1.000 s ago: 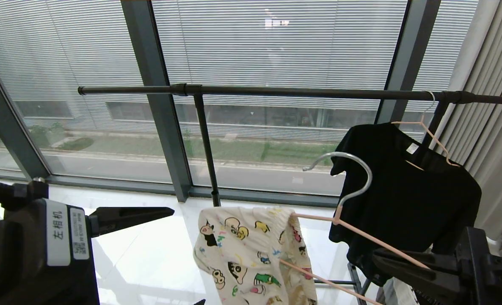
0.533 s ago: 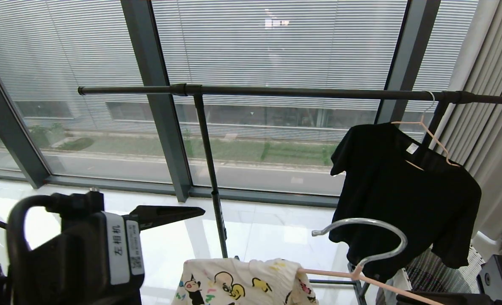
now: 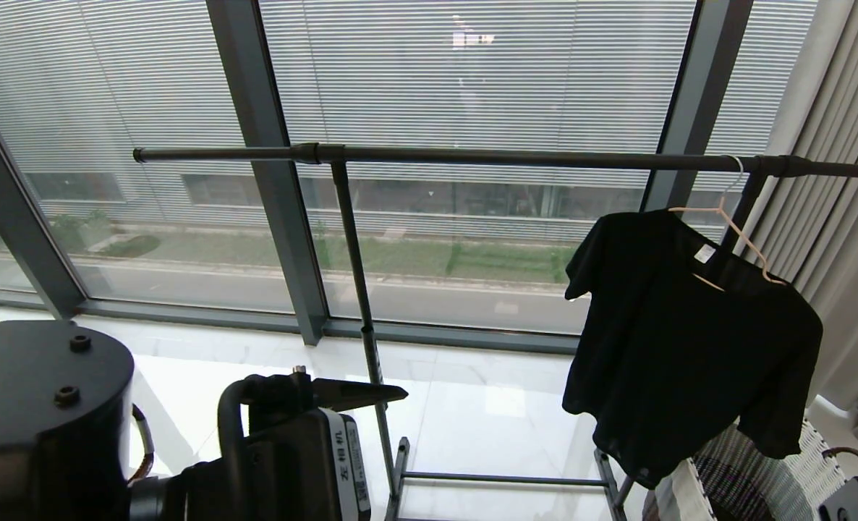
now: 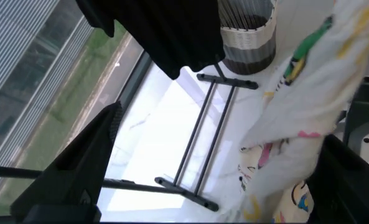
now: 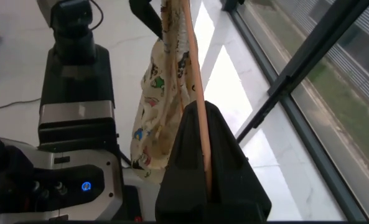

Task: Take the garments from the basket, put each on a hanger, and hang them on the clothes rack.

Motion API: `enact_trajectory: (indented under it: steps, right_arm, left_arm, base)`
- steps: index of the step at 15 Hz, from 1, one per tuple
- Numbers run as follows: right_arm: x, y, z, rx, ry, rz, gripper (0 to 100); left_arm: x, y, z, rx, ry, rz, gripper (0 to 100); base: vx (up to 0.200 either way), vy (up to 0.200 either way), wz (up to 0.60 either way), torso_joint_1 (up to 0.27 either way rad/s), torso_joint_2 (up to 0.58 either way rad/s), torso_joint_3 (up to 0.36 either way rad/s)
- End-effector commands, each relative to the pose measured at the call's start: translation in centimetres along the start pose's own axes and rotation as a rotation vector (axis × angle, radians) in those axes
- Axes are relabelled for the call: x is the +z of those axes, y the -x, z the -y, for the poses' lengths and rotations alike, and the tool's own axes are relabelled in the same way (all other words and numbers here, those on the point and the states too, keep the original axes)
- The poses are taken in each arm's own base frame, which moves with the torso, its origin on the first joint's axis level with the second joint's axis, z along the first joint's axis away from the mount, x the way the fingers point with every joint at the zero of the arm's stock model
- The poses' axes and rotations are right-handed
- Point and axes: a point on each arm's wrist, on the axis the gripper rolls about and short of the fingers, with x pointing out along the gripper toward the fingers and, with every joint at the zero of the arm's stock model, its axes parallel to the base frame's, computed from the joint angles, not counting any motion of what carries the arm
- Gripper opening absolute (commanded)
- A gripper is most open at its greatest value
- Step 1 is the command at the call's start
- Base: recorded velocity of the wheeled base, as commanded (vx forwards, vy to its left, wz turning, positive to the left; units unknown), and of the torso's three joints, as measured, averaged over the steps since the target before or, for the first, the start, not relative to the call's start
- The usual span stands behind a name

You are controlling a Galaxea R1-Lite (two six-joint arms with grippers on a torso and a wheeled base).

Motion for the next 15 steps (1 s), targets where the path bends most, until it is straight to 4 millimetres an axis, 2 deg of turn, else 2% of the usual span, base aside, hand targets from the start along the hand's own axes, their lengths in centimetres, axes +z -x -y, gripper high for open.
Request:
enact_trajectory:
  steps: [1,2,3,9,10,15]
  right_arm:
    - [0.17,-0.36,-0.09,0.015,0.004,-0.003,0]
    - [0.31,-0.46,-0.07,0.018,0.009,-0.001,0]
    - [0.37,-0.70,-0.02,0.020,0.010,-0.005,0]
    - [0.37,-0.93,-0.39,0.044,0.023,-0.009,0]
    - [0.28,-0.93,-0.31,0.003,0.024,-0.022,100]
    - [0.19,-0.33,0.31,-0.148,0.021,-0.037,100]
  left_arm:
    - [-0.18,-0.66,0.06,-0.013,0.002,-0.019,100]
    - [-0.18,-0.74,0.12,-0.017,0.001,-0.020,100]
    - [-0.08,-0.79,0.23,-0.024,-0.002,-0.017,0]
    - [0.12,-0.82,0.54,-0.037,-0.008,-0.008,0]
    - [0.12,-0.82,0.54,-0.036,-0.009,-0.009,0]
    - [-0.55,-0.81,0.29,-0.018,0.010,-0.036,0]
  base:
    - [0.000,0.000,0.00,0.000,0.00,0.000]
    - [0.000,0.000,0.00,0.000,0.00,0.000]
    - [0.000,0.000,0.00,0.000,0.00,0.000]
    - [0.000,0.000,0.00,0.000,0.00,0.000]
    - [0.000,0.000,0.00,0.000,0.00,0.000]
    - [0.000,0.000,0.00,0.000,0.00,0.000]
